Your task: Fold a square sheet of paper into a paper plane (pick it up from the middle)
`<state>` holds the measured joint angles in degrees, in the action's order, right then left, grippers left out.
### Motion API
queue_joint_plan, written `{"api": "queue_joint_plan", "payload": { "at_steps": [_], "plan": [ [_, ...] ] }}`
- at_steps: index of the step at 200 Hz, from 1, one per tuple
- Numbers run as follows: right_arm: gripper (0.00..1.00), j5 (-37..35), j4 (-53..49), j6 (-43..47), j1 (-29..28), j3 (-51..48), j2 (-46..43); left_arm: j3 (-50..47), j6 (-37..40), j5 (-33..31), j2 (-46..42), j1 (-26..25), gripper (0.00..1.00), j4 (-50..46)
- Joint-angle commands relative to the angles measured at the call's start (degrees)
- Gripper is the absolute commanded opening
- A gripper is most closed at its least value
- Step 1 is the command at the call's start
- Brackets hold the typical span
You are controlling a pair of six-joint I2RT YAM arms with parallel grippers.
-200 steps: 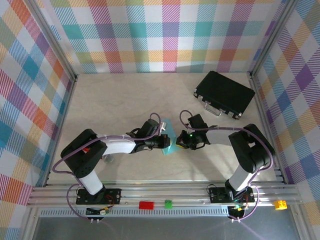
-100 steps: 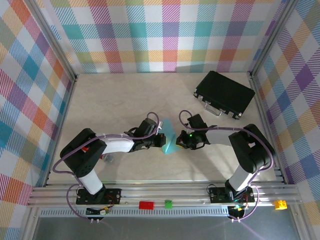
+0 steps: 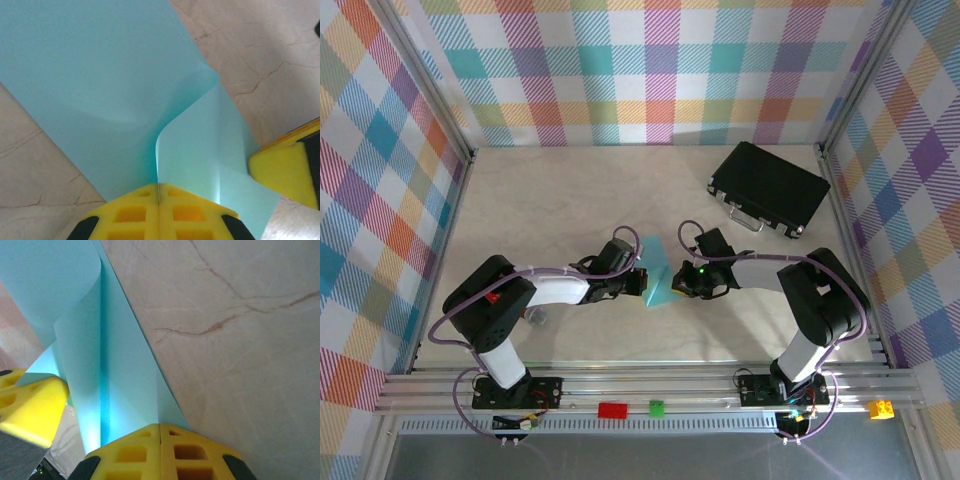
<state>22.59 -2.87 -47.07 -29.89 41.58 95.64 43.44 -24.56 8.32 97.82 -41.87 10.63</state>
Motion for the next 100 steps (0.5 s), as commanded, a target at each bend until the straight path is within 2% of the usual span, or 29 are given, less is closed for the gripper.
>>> {"api": "queue_joint_plan", "payload": {
  "at_steps": [1, 70, 100],
  "plan": [
    [0.01, -2.8, -4.8, 1.3, 0.0, -0.9, 0.9, 0.6, 0.7, 0.5, 0.8, 0.5, 0.00, -0.1],
    [0.18, 3.1, -2.1, 1.8, -0.1, 1.8, -4.5, -3.0, -1.8, 3.5, 0.7, 0.4, 0.00, 2.8],
    [0.15, 7.7, 0.7, 1.0, -0.3, 2.0, -3.7, -3.4, -1.8, 3.4, 0.4, 0.4, 0.00, 3.3]
  ]
}}
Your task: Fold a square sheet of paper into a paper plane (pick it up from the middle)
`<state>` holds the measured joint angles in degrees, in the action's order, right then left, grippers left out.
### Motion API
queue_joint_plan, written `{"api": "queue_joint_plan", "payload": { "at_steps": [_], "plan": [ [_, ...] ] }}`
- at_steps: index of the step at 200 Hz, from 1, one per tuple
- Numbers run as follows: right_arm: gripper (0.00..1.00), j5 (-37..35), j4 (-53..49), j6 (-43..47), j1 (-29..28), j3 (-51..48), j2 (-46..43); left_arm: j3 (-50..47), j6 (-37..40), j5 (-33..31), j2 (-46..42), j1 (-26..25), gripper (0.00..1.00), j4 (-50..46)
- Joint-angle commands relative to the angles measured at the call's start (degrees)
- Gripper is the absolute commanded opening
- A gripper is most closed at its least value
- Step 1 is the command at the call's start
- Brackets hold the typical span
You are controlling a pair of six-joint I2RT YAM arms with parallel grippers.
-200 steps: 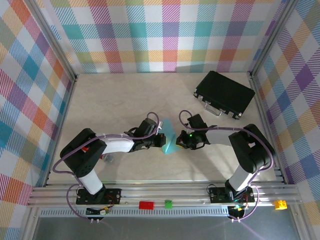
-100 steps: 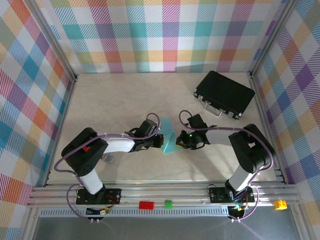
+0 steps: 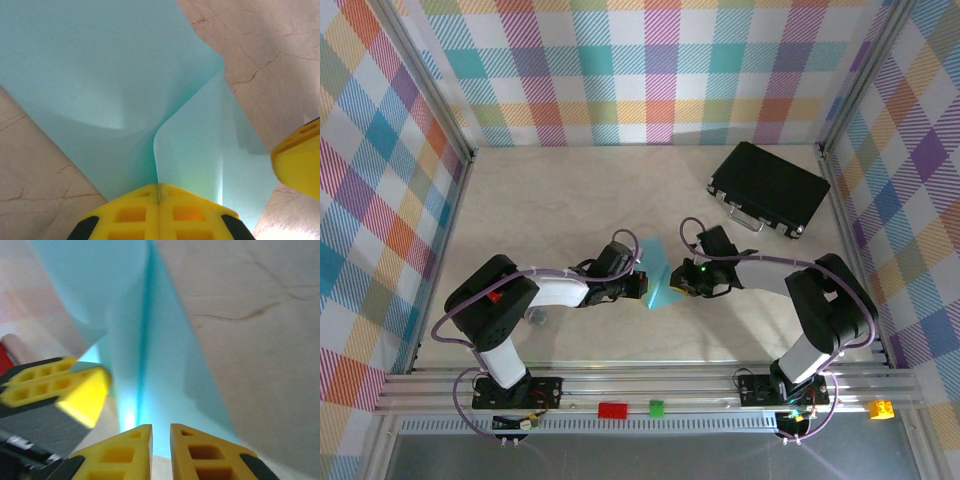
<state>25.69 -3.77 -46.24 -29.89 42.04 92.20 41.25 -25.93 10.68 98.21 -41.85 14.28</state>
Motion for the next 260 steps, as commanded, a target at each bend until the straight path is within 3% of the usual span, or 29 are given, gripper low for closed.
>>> {"api": "queue_joint_plan", "payload": {
  "at_steps": [1, 23, 69, 180, 260],
  "plan": [
    [0.15, 4.6, 1.7, 0.1, -0.3, 1.6, -0.1, -1.2, -0.4, 1.0, 0.0, 0.4, 0.00, -0.4],
    [0.07, 3.8, 1.7, -0.9, -0.5, 0.8, 1.3, -0.8, -0.1, 1.5, 0.2, 0.4, 0.00, -0.3],
    [0.00, 0.0, -0.3, -1.7, -0.7, -1.2, 3.2, -0.2, 1.2, 3.2, -0.9, 0.4, 0.00, 0.7],
    [0.00, -4.3, -3.4, -1.5, -0.7, -3.6, 3.0, 2.9, 4.9, 0.9, -1.4, 0.4, 0.00, -4.3],
    [0.00, -4.3, -3.8, -1.1, -0.7, -3.4, 3.1, 1.6, 4.4, 0.6, -0.5, 0.5, 0.00, -1.5]
  ]
}}
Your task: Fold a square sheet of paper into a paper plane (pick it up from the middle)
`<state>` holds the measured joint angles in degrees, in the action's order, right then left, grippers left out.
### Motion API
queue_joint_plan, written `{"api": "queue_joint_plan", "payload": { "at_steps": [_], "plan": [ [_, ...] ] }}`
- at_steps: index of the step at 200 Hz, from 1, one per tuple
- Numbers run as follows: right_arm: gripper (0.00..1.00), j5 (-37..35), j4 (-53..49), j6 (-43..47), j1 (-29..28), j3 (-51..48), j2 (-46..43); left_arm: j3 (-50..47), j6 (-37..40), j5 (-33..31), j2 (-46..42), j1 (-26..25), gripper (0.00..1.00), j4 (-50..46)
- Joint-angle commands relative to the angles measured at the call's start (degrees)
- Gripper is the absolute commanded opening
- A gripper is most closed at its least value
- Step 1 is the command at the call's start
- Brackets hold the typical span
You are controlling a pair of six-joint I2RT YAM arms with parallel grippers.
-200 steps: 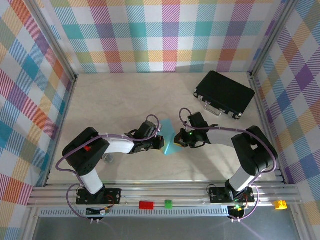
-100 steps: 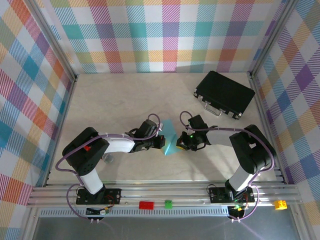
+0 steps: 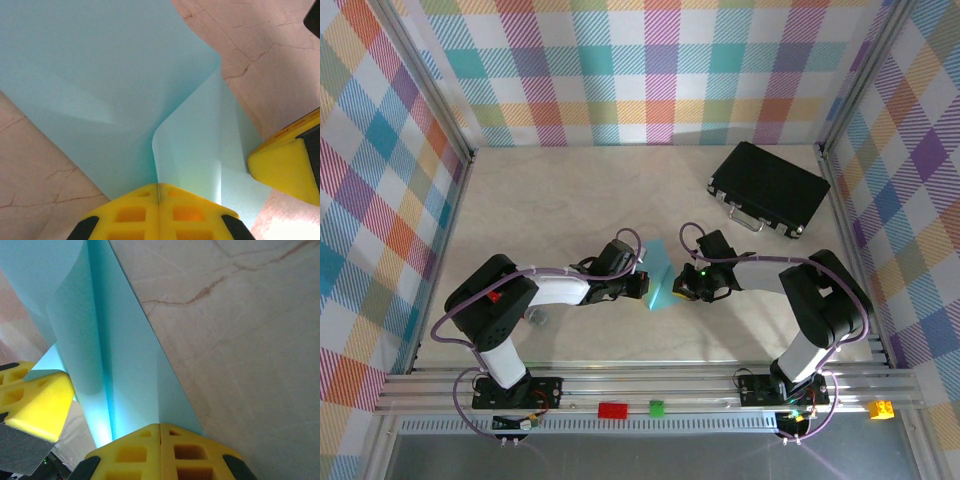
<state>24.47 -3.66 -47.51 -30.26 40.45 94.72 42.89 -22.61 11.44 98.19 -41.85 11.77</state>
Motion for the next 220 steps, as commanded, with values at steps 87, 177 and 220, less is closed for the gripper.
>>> {"api": "queue_joint_plan", "payload": {
  "at_steps": [87, 177, 220],
  "plan": [
    [0.00, -3.5, -3.9, 0.3, -0.3, -2.2, 1.0, -0.5, 1.2, -1.0, -0.8, 0.5, 0.00, 0.6],
    [0.00, -3.9, -5.1, 0.4, -0.3, -1.7, 1.2, 0.4, 1.2, -1.8, 0.4, 0.4, 0.00, 0.8],
    [0.00, -4.0, -5.2, 0.5, -0.3, -1.8, 1.2, 0.7, 1.6, -1.4, 0.9, 0.4, 0.00, 0.2]
  ]
}}
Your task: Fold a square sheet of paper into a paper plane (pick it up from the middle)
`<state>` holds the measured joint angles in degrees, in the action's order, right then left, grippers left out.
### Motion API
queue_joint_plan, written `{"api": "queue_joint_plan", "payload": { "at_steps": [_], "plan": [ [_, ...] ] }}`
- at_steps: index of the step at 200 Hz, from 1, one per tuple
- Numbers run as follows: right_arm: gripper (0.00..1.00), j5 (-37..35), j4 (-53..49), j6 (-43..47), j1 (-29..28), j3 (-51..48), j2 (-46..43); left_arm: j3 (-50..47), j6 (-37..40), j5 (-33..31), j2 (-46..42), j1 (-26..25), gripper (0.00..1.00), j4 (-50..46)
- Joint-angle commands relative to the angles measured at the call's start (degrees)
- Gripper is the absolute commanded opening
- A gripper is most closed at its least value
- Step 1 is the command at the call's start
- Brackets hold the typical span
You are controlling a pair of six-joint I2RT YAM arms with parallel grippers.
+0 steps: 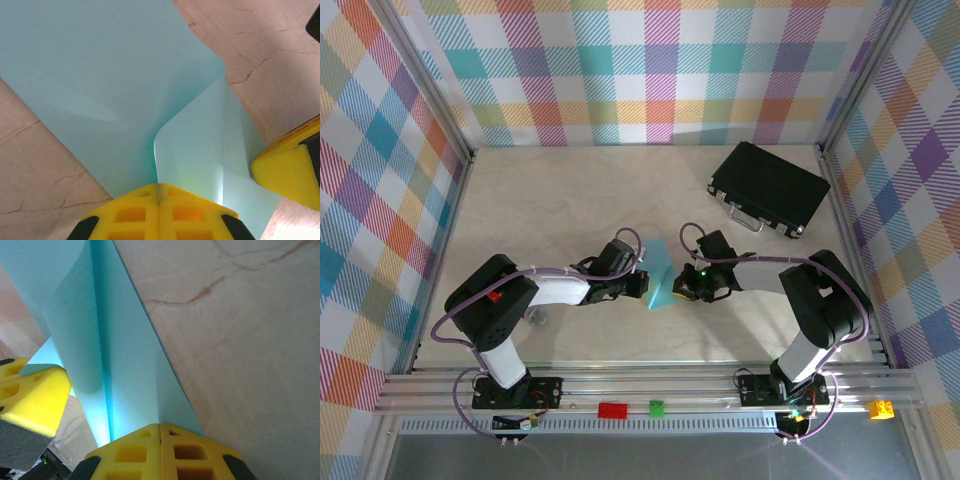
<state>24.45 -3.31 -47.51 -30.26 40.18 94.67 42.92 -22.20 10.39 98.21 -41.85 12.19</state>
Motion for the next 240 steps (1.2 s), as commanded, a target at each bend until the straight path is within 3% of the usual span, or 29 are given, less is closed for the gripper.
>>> {"api": "queue_joint_plan", "payload": {
  "at_steps": [1, 81, 155, 186, 240],
  "plan": [
    [0.00, -4.0, -5.5, 0.5, -0.3, -1.5, 1.3, 0.7, 1.1, -0.4, 1.0, 0.4, 0.00, -0.2],
    [0.03, -3.2, -5.2, 0.5, -0.3, -0.7, 1.1, -0.8, 1.1, 0.4, 2.3, 0.5, 0.00, 0.7],
    [0.13, 0.6, -3.8, -0.1, -0.3, 5.2, -3.3, -1.3, 1.4, 1.3, 2.1, 0.4, 0.00, 0.0],
    [0.00, 6.4, 4.9, -4.4, -0.3, 6.0, -1.0, -0.8, 1.5, 1.3, 2.6, 0.5, 0.00, -0.6],
    [0.00, 9.0, 9.0, -7.0, -0.9, 8.6, 4.0, -0.6, 1.7, 1.5, 3.1, 0.5, 0.00, -0.7]
  ]
}}
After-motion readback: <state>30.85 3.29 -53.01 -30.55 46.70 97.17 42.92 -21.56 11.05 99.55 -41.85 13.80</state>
